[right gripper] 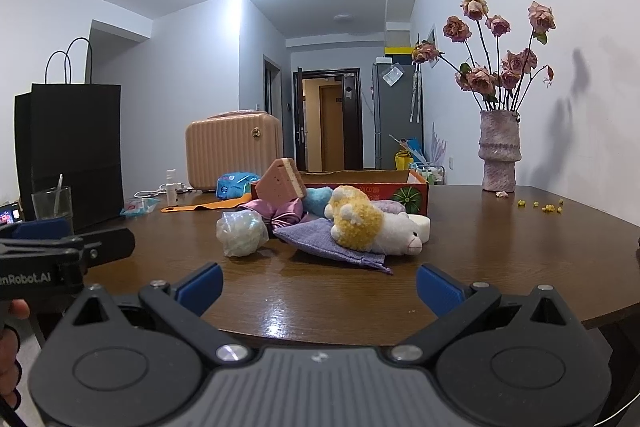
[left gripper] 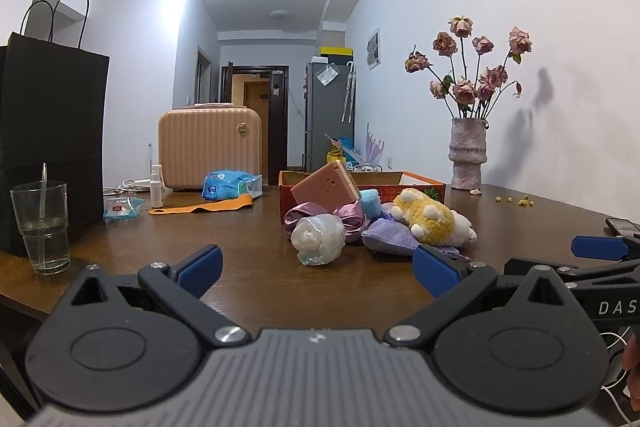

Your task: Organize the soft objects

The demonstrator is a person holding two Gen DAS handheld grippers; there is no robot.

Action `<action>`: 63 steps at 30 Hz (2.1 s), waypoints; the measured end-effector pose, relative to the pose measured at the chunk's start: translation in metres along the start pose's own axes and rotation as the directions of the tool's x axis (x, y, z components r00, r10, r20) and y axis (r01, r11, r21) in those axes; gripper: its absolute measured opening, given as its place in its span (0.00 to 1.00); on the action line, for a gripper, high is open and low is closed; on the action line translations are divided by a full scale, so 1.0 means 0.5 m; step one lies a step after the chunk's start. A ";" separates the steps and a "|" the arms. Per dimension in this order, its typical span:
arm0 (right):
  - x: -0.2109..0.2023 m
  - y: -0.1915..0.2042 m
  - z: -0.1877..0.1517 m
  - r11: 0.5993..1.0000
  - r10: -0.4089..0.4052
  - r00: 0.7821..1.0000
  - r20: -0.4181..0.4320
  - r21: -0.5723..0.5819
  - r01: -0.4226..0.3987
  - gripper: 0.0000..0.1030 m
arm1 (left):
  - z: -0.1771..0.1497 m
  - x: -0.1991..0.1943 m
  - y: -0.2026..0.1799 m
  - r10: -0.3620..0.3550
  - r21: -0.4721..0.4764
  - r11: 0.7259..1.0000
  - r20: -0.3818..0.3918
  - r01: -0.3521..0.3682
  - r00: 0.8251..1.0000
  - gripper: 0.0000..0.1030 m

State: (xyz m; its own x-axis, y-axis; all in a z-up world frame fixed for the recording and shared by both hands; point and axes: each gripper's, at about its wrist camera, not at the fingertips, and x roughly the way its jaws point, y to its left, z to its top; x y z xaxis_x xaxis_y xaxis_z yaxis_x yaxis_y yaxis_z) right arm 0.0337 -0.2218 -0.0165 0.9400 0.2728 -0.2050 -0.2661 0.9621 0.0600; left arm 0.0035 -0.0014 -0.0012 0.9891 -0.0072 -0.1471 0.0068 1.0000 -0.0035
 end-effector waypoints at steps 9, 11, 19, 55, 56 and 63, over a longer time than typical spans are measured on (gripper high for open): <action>-0.002 0.003 0.000 1.000 -0.001 1.000 0.004 -0.005 0.001 1.00 | 0.002 -0.003 -0.001 -0.004 0.008 1.000 0.003 0.004 1.000 1.00; -0.002 0.003 -0.001 1.000 0.000 1.000 0.005 -0.005 0.000 1.00 | 0.002 -0.003 -0.002 -0.003 0.006 1.000 0.003 0.003 1.000 1.00; 0.001 0.003 -0.001 1.000 -0.001 1.000 0.003 -0.006 0.001 1.00 | 0.002 0.000 -0.001 -0.001 0.004 1.000 0.000 0.001 1.000 1.00; 0.038 0.005 0.013 0.999 0.025 1.000 0.015 -0.023 -0.024 1.00 | 0.027 0.057 0.018 -0.037 0.010 0.999 -0.008 0.037 0.999 1.00; 0.056 0.006 0.020 0.999 0.032 0.999 0.016 -0.036 -0.031 1.00 | 0.038 0.082 0.026 -0.036 0.009 0.999 -0.010 0.036 0.999 1.00; 0.250 0.001 0.100 0.993 0.090 0.996 -0.016 -0.074 -0.091 0.98 | 0.091 0.288 0.085 -0.018 -0.019 1.000 -0.107 0.016 0.994 1.00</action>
State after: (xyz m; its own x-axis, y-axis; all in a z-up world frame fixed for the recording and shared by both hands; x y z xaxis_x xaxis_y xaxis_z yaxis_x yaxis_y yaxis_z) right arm 0.1618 -0.1874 0.0066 0.9088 0.3579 -0.2144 -0.3652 0.9309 0.0062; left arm 0.1530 0.0399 0.0225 0.9673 -0.0250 -0.2524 0.0195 0.9995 -0.0243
